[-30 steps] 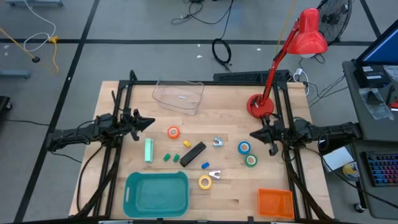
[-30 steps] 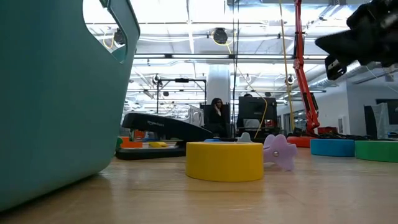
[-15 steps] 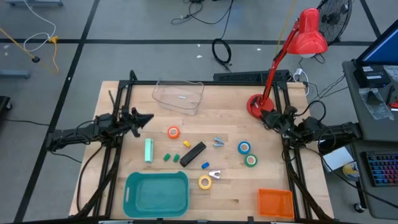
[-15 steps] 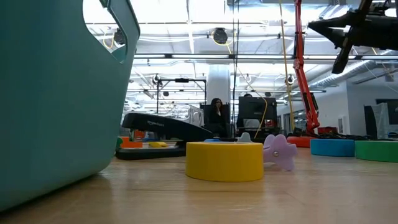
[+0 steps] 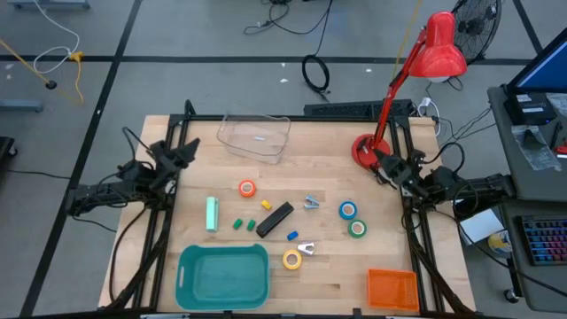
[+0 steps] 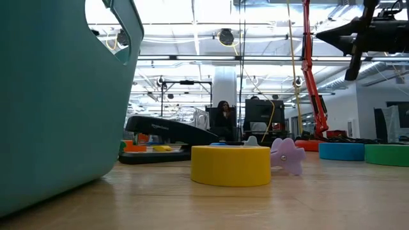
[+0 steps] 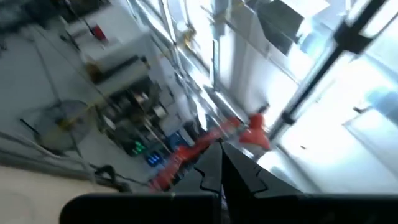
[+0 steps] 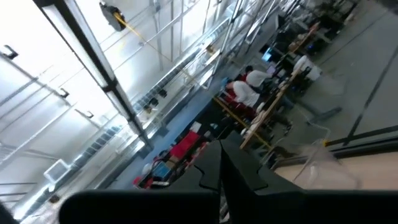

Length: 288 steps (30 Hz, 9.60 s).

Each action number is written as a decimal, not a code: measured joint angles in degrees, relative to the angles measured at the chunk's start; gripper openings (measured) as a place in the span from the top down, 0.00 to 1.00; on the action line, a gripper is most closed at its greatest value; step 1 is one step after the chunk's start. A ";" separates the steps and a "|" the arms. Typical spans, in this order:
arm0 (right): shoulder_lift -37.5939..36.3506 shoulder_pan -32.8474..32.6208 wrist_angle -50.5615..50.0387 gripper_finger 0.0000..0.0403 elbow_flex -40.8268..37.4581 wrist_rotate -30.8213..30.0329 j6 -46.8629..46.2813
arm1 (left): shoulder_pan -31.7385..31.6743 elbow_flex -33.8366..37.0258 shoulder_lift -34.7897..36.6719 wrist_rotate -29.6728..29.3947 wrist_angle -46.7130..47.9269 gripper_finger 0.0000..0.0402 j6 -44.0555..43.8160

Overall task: Pick and place Stapler, Stapler remover, tape
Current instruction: Put the orange tape into the transparent bin, then put the blue tape into the transparent bin

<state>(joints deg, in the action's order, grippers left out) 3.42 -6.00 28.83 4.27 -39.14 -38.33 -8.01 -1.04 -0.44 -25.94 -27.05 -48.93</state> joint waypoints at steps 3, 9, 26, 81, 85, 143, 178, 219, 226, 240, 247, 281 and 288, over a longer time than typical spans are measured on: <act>0.00 0.02 0.51 1.00 0.00 -1.50 -0.42 | 0.00 -0.14 -0.52 6.04 -0.10 0.99 -3.89; 0.00 0.02 0.44 1.00 0.00 -1.59 0.78 | 0.00 -5.21 -4.63 20.80 1.44 0.99 -4.09; 0.04 0.02 -4.28 1.00 0.00 -1.73 -0.44 | -1.84 -44.41 -43.97 27.33 60.73 0.99 25.05; 2.56 0.02 -9.68 1.00 0.00 -4.58 -2.99 | -6.75 -55.47 -84.95 27.46 65.97 0.91 31.92; 4.17 0.02 -9.98 1.00 0.00 -4.59 -3.43 | -7.00 -64.11 -81.06 23.64 66.12 0.91 33.62; 23.74 -0.22 30.65 1.00 5.56 18.98 -0.76 | -6.33 -76.45 -73.25 20.77 64.40 0.63 30.37; 66.50 -0.17 -74.87 0.68 42.95 38.33 -17.48 | -0.96 -76.43 -72.70 19.38 70.41 0.63 32.18; 67.41 4.18 -42.74 0.89 45.95 24.13 -12.81 | -7.75 -65.50 -72.75 42.08 50.48 0.63 12.78; 67.35 4.52 -33.86 0.91 54.31 20.15 -4.91 | -12.18 -47.09 -73.71 65.17 -1.66 0.63 -11.28; 69.60 5.46 -15.68 0.90 55.19 19.51 -2.63 | -11.19 -49.02 -81.66 64.02 -24.61 0.63 -25.70; 70.69 5.22 -11.97 0.90 55.19 19.68 -2.35 | -10.86 -51.08 -82.12 65.51 -18.04 0.63 -22.07; 73.24 5.48 -9.51 0.89 55.21 18.80 -1.30 | -8.53 -56.61 -82.15 62.76 -8.24 0.92 -15.12; 71.79 4.44 -5.54 0.75 55.08 20.57 1.55 | -11.63 -56.74 -80.26 67.04 -9.09 0.92 -14.41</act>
<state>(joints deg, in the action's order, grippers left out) 75.21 -1.56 23.29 59.35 -18.57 -36.78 -19.64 -57.78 -80.70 41.10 -36.14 -63.34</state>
